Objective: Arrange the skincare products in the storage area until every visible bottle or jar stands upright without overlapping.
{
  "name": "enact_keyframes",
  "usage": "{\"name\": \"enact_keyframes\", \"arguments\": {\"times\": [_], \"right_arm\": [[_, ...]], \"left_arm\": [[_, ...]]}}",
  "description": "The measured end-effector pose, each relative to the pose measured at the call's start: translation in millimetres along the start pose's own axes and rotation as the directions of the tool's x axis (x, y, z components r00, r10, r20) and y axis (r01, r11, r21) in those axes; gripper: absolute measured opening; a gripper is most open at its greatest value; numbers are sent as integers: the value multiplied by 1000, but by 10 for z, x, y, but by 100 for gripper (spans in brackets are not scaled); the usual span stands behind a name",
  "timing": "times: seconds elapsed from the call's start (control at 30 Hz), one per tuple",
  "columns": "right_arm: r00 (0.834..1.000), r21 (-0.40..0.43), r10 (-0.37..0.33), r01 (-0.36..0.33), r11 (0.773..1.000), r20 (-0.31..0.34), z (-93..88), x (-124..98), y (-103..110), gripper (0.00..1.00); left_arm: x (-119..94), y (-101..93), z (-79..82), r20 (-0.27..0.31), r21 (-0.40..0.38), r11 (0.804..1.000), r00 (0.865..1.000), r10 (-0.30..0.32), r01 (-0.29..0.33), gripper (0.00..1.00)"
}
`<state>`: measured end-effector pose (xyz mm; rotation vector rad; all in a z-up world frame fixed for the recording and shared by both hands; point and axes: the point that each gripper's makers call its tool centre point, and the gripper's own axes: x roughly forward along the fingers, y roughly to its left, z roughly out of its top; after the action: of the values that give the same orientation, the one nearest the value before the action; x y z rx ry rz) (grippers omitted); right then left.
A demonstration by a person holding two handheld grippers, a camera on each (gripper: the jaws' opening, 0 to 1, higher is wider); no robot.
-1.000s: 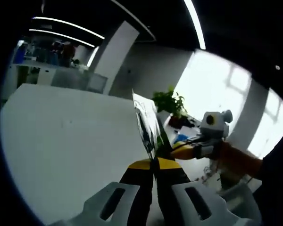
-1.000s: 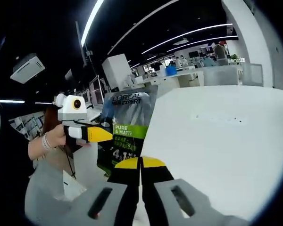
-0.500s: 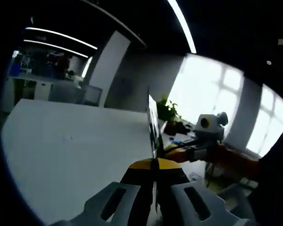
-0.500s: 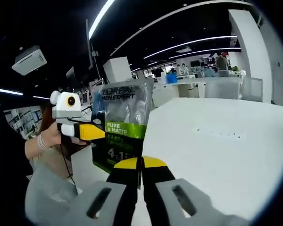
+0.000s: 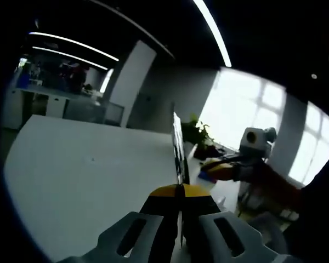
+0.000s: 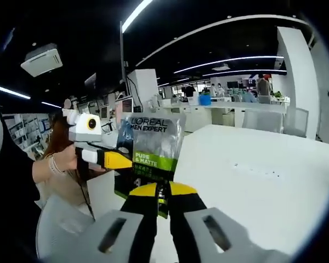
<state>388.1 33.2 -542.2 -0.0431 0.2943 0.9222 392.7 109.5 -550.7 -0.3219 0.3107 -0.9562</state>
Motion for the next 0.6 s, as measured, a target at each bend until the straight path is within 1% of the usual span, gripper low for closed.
{"name": "enact_keyframes", "arguments": {"times": [0.07,0.17,0.27,0.37,0.4,0.47,0.53,0.6], "right_arm": [[1000,-22,5,-5,1000,-13,0,3,102,7],[1000,-29,16,-16,999,-20,-14,11,240,7],[999,-44,15,-17,999,-41,-62,6,389,7],[998,-41,17,-19,999,-54,-102,-10,506,7],[998,-40,17,-20,999,-58,-115,-15,537,7],[997,-40,22,-25,999,-68,-153,-34,628,7],[996,-21,34,-36,999,-78,-207,-51,719,7],[995,-34,29,-32,999,-95,-282,-65,799,7]], "left_arm": [[-59,-10,-50,-8,-8,1000,1000,4,-4,0],[-136,4,-150,-25,-40,999,1000,7,-8,0],[-188,-50,-262,-41,-62,998,999,7,-10,0],[-243,-55,-340,-55,-71,997,998,11,-15,0],[-265,-48,-390,-64,-84,996,998,13,-19,0],[-306,-45,-471,-76,-97,995,997,10,-17,0],[-349,-52,-554,-85,-120,993,996,0,-10,0],[-376,-46,-624,-95,-134,991,995,-2,-11,0]]}}
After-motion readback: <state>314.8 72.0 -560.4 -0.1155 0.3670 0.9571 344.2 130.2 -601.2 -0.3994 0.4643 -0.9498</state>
